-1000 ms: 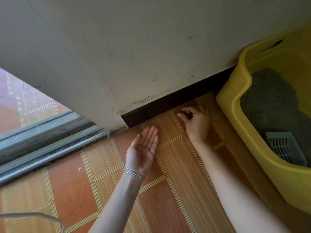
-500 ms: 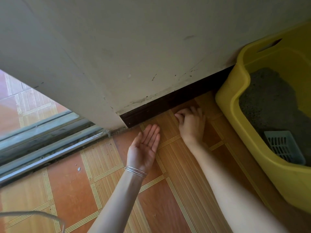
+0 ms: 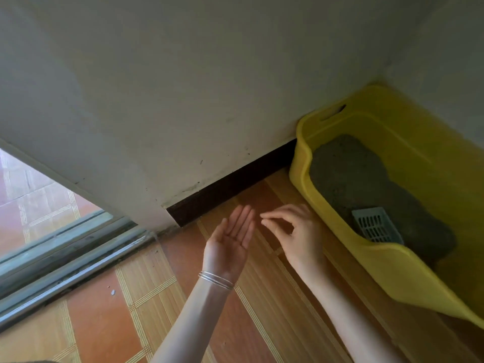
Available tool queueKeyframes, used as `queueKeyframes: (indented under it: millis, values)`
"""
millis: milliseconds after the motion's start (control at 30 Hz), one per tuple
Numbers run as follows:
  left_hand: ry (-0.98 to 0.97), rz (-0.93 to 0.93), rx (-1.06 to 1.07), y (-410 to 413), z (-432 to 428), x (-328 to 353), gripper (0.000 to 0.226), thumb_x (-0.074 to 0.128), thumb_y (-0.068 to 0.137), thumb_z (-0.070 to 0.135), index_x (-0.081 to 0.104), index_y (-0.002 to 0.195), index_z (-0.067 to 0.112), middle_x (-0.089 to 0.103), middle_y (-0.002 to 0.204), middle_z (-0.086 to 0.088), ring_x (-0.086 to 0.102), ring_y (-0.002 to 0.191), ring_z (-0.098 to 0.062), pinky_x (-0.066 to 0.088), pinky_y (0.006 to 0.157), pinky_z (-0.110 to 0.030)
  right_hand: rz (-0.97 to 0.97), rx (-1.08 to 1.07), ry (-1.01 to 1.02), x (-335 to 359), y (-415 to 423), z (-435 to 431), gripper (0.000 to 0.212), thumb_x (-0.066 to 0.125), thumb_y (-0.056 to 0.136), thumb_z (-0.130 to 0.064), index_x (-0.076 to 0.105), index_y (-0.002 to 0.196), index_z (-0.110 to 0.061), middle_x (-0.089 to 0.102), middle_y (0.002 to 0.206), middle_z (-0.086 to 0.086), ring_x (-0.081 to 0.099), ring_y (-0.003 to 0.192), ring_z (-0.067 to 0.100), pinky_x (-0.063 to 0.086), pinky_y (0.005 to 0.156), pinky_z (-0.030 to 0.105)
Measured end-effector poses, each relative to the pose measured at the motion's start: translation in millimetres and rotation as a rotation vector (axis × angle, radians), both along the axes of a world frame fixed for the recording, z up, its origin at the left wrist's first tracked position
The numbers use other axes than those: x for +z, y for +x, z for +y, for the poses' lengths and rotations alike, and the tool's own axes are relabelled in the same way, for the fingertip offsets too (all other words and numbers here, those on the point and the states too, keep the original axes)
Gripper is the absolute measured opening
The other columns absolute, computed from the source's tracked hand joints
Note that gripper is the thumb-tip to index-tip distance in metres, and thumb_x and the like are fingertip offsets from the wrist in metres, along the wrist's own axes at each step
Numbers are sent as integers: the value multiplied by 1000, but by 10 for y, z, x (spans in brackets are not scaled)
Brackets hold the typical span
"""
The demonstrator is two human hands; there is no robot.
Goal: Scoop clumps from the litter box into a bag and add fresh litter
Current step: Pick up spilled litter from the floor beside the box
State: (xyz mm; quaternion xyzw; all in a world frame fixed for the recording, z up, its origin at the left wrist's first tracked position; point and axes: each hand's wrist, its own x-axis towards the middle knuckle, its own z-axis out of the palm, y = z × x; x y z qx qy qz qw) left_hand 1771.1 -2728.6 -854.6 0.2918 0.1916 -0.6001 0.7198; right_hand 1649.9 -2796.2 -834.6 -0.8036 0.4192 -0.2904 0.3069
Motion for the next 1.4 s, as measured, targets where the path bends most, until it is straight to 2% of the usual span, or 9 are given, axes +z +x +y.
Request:
queueKeyframes:
  millis: [167, 233, 367, 467, 733, 933, 1067, 1300, 1400]
  values:
    - [14, -16, -88, -104, -172, 534, 41, 31, 100, 18, 60, 119, -3, 62, 121, -19, 66, 103, -27, 55, 84, -37, 143, -55, -92, 523, -415, -187, 43, 51, 82, -49, 68, 108, -19, 66, 104, -6, 58, 99, 13, 49, 84, 33]
    - [18, -32, -120, -117, -248, 880, 40, 30, 101, 19, 55, 123, -2, 63, 121, -18, 66, 102, -26, 55, 82, -36, 260, -49, -98, 818, -558, -213, 53, 45, 85, -53, 62, 118, -16, 62, 117, -1, 56, 108, 16, 49, 89, 35]
    - [13, -41, -164, -99, -405, 1740, 40, 28, 102, 19, 53, 125, -2, 64, 119, -17, 67, 101, -26, 56, 80, -37, 441, -39, -135, 1622, -736, -233, 60, 36, 88, -54, 52, 129, -13, 51, 135, 3, 47, 124, 18, 36, 100, 30]
    - [7, -55, -191, -117, -531, 2497, 41, 28, 102, 19, 52, 126, -3, 63, 121, -19, 66, 101, -27, 57, 80, -37, 497, -35, -159, 2329, -804, -245, 59, 35, 91, -51, 47, 133, -13, 46, 141, 2, 39, 131, 16, 36, 106, 37]
    - [-41, -61, -217, -386, -543, 4501, 40, 30, 101, 18, 53, 125, -3, 61, 123, -18, 61, 111, -28, 50, 88, -42, 568, -145, -187, 4203, -913, -176, 58, 31, 93, -49, 43, 136, -12, 48, 139, 4, 44, 129, 20, 44, 100, 44]
    - [-42, -71, -244, -524, -458, 5781, 40, 29, 101, 19, 54, 123, -3, 62, 122, -18, 61, 110, -28, 50, 88, -41, 637, -177, -222, 5466, -1035, -136, 59, 28, 91, -52, 44, 135, -14, 51, 136, 5, 48, 126, 22, 31, 104, 41]
    - [-48, -57, -240, -583, -359, 6550, 39, 28, 101, 18, 55, 121, -3, 63, 121, -18, 61, 110, -28, 50, 88, -42, 658, -175, -213, 6232, -1137, -16, 58, 27, 92, -50, 44, 135, -16, 50, 137, 4, 47, 127, 21, 30, 104, 40]
    - [-57, -36, -318, -681, -202, 7629, 42, 30, 100, 18, 66, 106, -2, 64, 119, -18, 61, 110, -27, 49, 96, -38, 693, -177, -274, 7443, -1221, 251, 52, 42, 90, -43, 45, 134, -16, 49, 138, 2, 43, 130, 19, 29, 108, 40]
    - [-83, -60, -391, -696, -131, 7998, 40, 32, 99, 16, 66, 109, -3, 64, 119, -18, 60, 112, -27, 50, 90, -40, 697, -228, -251, 7800, -1270, 458, 51, 47, 90, -41, 45, 135, -16, 47, 140, 4, 41, 131, 19, 29, 109, 40]
